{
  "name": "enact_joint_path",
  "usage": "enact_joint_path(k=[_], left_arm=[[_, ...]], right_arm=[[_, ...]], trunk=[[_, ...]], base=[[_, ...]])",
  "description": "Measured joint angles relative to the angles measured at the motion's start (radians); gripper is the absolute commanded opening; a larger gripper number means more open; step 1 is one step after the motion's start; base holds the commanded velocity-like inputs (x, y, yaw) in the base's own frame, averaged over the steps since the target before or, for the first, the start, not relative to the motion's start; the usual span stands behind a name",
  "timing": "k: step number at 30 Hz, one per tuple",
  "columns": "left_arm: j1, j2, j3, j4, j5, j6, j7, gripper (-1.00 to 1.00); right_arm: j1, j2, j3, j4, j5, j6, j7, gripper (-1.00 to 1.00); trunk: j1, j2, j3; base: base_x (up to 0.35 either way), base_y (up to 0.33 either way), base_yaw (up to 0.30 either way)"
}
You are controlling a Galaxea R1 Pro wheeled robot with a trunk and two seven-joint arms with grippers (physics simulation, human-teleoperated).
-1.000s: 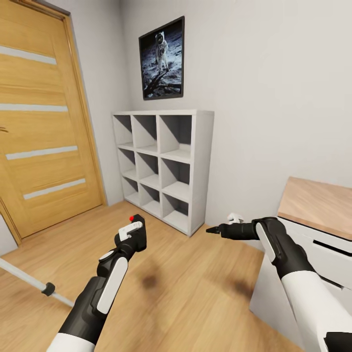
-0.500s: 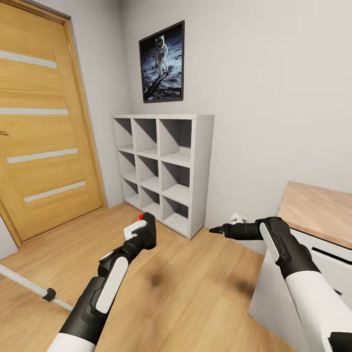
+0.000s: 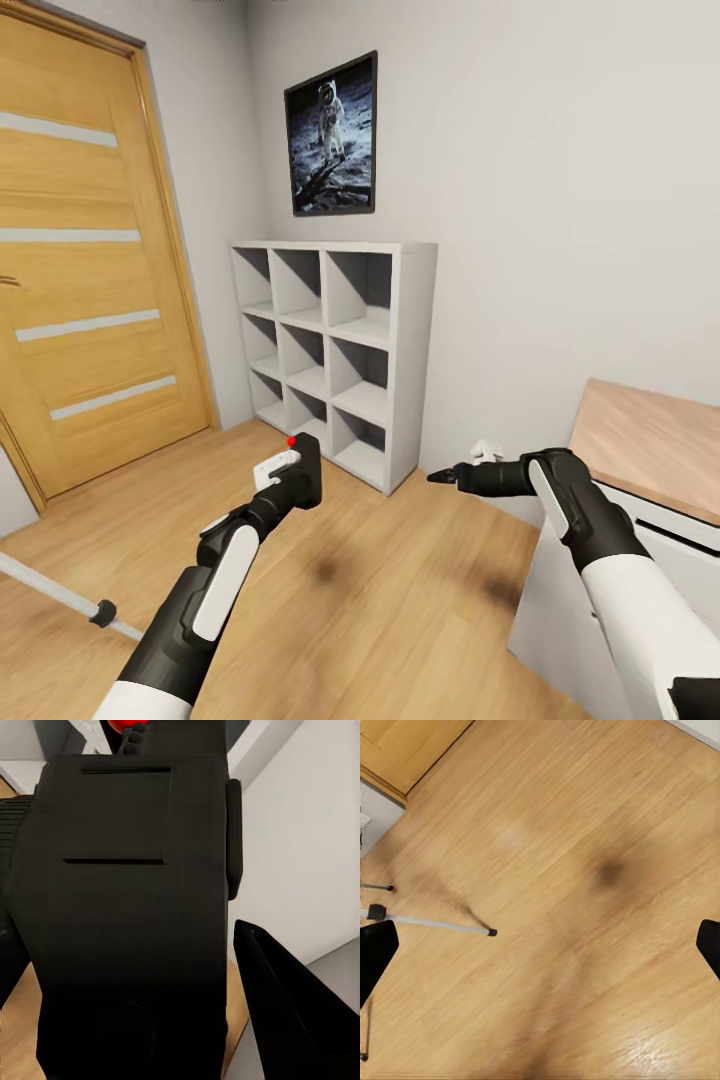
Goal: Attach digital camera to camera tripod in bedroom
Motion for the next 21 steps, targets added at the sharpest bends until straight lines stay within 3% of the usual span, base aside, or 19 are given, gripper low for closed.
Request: enact_joint_path(k=[21], left_arm=[[0.0,0.01,0.0,-0.003,0.002,-0.001,-0.001,-1.0]], right_arm=[[0.0,0.0,0.0,0.0,0.003,0.001,0.001,1.0]], trunk=[[-0.081,0.147,0.066]], base=[[0.0,0.0,0.0]])
